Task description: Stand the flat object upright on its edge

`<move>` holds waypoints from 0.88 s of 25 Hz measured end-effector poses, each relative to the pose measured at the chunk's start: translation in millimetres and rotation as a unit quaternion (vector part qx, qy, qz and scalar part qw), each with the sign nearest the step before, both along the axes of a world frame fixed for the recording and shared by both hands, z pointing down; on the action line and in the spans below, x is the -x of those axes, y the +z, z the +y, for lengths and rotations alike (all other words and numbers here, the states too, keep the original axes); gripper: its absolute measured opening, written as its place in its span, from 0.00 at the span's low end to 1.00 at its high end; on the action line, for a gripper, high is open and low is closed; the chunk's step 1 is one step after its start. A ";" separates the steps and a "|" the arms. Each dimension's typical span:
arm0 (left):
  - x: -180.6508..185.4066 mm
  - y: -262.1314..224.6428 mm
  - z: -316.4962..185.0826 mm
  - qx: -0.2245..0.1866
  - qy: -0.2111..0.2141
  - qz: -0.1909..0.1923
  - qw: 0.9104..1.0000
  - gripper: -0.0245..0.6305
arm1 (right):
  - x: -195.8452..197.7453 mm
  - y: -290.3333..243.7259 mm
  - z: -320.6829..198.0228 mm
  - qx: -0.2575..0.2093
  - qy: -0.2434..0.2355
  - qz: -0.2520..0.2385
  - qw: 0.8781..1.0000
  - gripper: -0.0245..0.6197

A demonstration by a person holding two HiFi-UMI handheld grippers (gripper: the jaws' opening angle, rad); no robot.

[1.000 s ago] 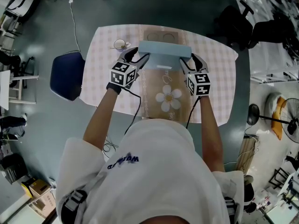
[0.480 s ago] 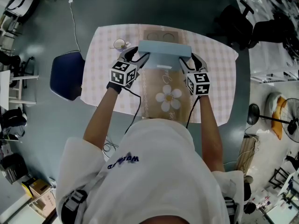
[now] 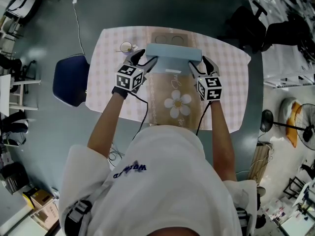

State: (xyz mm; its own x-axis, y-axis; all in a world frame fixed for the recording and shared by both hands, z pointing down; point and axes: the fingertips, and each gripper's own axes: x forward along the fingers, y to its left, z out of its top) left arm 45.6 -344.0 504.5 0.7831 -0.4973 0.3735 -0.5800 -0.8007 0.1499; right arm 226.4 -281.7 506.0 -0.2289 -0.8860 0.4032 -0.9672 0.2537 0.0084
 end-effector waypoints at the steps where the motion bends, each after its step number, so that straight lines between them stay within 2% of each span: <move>1: -0.2 -0.4 -0.4 -0.001 0.000 0.000 1.000 0.45 | -0.2 -0.1 -0.1 0.000 0.000 0.000 1.000 0.47; 7: 0.5 -3.1 0.7 -0.004 -0.001 0.002 1.000 0.45 | -0.6 -1.6 2.5 0.000 0.007 -0.009 1.000 0.47; 12: 11.6 -6.3 5.8 -0.006 -0.020 0.016 1.000 0.45 | -2.8 -8.0 11.7 -0.011 0.025 -0.023 0.999 0.47; 17: 22.5 -17.4 12.4 -0.026 -0.032 0.019 0.999 0.45 | -1.0 -22.5 24.4 -0.029 0.037 -0.027 0.999 0.47; 22: 47.6 -40.7 38.5 -0.046 -0.063 0.044 0.996 0.37 | -0.6 -41.2 58.3 -0.049 0.049 -0.034 0.997 0.39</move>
